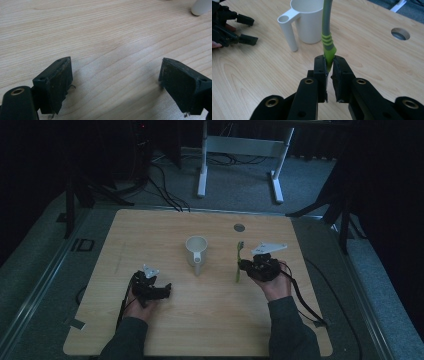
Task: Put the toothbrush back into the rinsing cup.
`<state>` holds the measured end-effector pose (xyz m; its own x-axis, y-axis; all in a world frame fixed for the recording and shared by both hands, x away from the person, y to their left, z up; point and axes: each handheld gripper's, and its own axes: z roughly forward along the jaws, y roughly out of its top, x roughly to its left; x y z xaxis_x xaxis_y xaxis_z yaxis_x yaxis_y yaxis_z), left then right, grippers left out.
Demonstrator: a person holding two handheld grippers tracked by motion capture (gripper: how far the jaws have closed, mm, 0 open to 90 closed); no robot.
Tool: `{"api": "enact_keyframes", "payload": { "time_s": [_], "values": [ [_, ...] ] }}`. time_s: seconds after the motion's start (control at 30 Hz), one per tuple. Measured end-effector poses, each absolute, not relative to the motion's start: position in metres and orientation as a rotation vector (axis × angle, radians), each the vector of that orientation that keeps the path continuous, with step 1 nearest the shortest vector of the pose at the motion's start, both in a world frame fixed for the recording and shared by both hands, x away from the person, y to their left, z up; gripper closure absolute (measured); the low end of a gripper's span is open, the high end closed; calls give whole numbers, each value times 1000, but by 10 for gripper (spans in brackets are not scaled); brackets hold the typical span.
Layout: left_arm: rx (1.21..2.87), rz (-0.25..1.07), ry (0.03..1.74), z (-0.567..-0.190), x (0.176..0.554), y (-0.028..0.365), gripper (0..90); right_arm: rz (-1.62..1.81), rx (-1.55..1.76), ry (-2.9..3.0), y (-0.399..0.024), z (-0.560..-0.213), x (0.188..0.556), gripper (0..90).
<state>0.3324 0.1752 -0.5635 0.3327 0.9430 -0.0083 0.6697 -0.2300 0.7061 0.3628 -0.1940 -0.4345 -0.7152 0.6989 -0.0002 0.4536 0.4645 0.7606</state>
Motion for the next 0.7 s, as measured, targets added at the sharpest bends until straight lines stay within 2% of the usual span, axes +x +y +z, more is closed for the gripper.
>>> {"api": "enact_keyframes", "payload": {
  "time_s": [0.7],
  "values": [
    [1988, 573, 1410, -563, 332, 175, 128, 1225, 961, 2362, -193, -431, 366, 817]
  ]
}}
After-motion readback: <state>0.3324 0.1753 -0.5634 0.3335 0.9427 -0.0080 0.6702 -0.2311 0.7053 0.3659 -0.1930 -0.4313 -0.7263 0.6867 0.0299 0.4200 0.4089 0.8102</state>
